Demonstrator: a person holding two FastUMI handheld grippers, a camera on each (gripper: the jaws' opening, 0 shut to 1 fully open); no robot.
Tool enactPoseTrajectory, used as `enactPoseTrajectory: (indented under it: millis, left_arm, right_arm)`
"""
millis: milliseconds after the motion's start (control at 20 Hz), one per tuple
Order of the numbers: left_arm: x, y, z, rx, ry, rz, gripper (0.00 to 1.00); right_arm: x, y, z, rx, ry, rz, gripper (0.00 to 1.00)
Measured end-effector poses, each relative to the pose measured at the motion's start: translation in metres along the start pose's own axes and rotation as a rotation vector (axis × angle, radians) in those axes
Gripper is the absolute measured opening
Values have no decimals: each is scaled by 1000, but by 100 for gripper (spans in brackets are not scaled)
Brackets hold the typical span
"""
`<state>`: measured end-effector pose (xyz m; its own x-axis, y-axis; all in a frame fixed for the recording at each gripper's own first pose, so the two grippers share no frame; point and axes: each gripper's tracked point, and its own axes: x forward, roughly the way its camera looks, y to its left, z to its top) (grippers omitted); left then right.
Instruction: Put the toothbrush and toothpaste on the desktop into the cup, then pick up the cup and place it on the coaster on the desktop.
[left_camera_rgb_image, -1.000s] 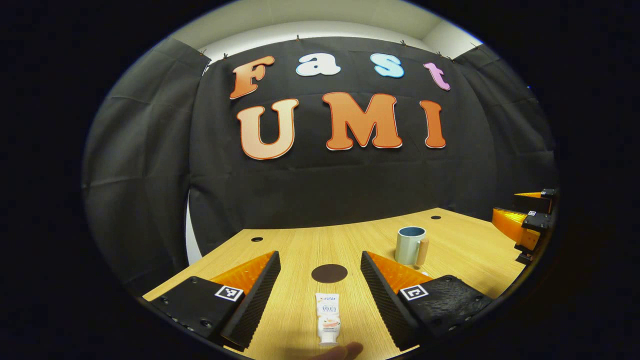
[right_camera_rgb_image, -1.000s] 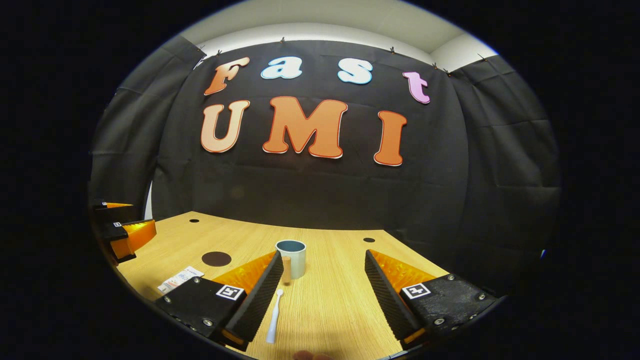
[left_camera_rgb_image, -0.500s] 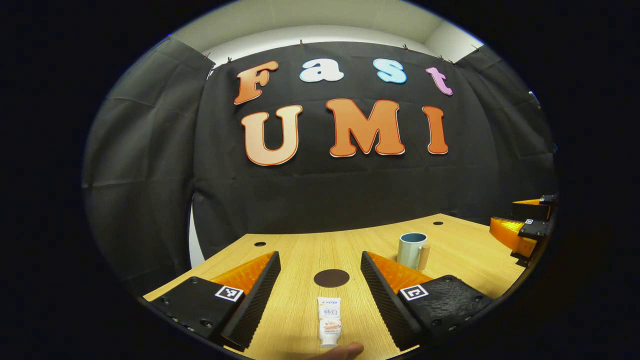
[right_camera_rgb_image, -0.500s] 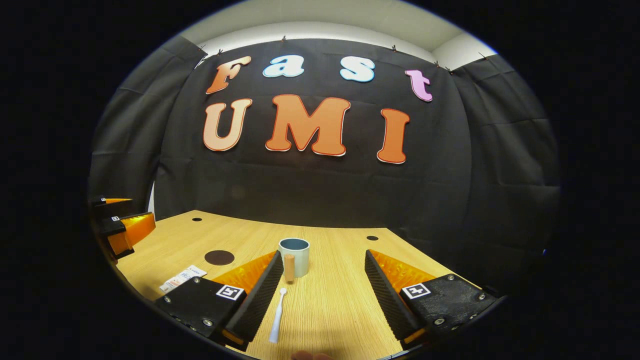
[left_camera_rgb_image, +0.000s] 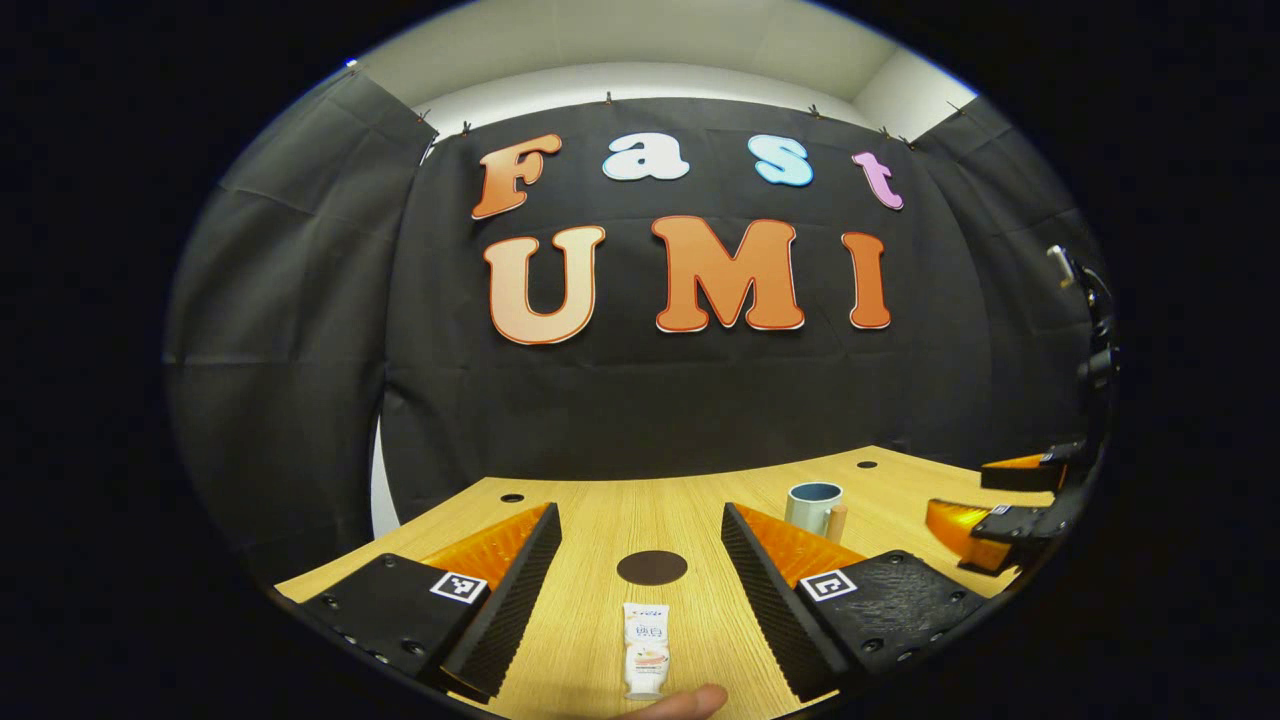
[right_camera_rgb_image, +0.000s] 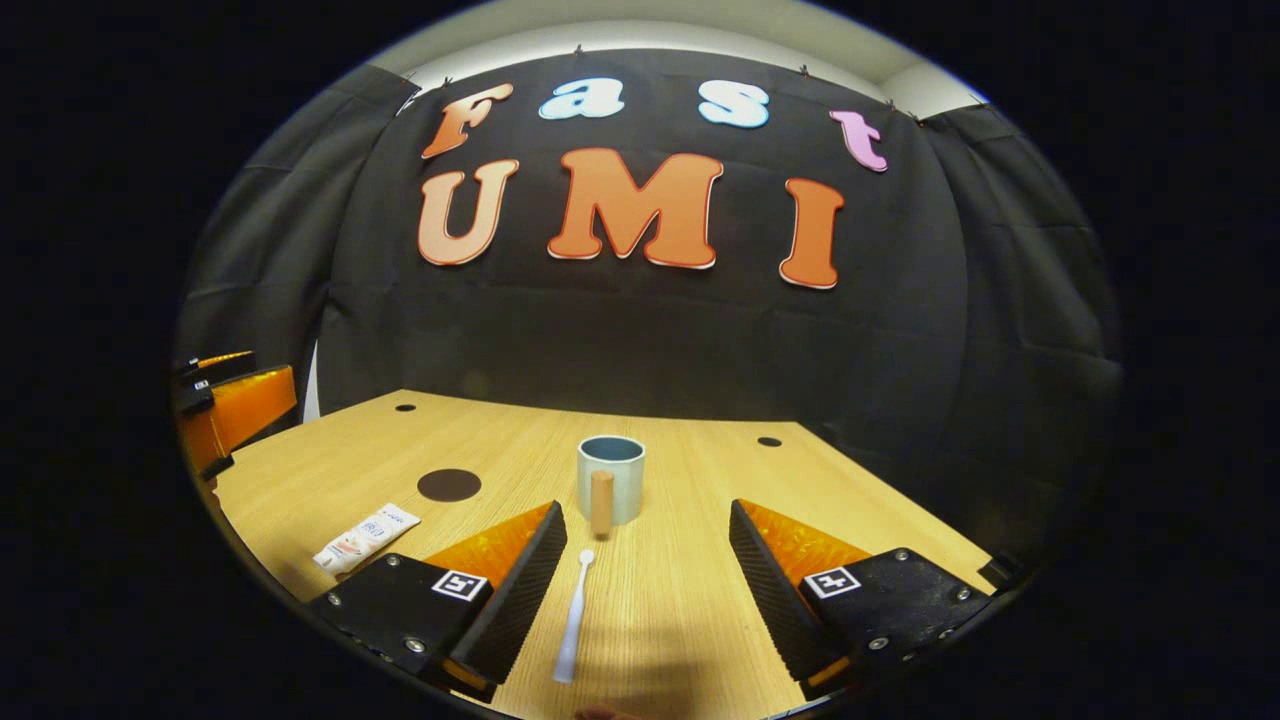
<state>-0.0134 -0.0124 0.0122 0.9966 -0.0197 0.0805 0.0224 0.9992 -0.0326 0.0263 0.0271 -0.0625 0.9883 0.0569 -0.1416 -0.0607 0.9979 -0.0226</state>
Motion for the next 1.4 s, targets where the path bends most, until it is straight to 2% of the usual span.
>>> enactPoseTrajectory:
  millis: [350,750,800,850,1000,1150,1400]
  left_arm:
    - [0,2,-12,-21,26,-13,98]
    - [9,5,-42,-17,99,-23,98]
    - [9,3,-49,-17,113,-27,98]
    - [10,1,-53,-18,124,-30,98]
    - [11,-1,-54,-10,128,-37,98]
    - [13,-3,-56,-14,133,-40,98]
    - [16,-7,-75,-30,182,-50,98]
  right_arm:
    - [35,36,-65,27,220,81,97]
    - [49,54,-96,30,333,109,79]
    - [49,57,-100,36,347,117,68]
    - [50,59,-104,45,364,124,70]
    - [51,59,-111,73,392,132,52]
    - [51,55,-117,71,406,123,41]
    - [53,48,-118,95,418,114,11]
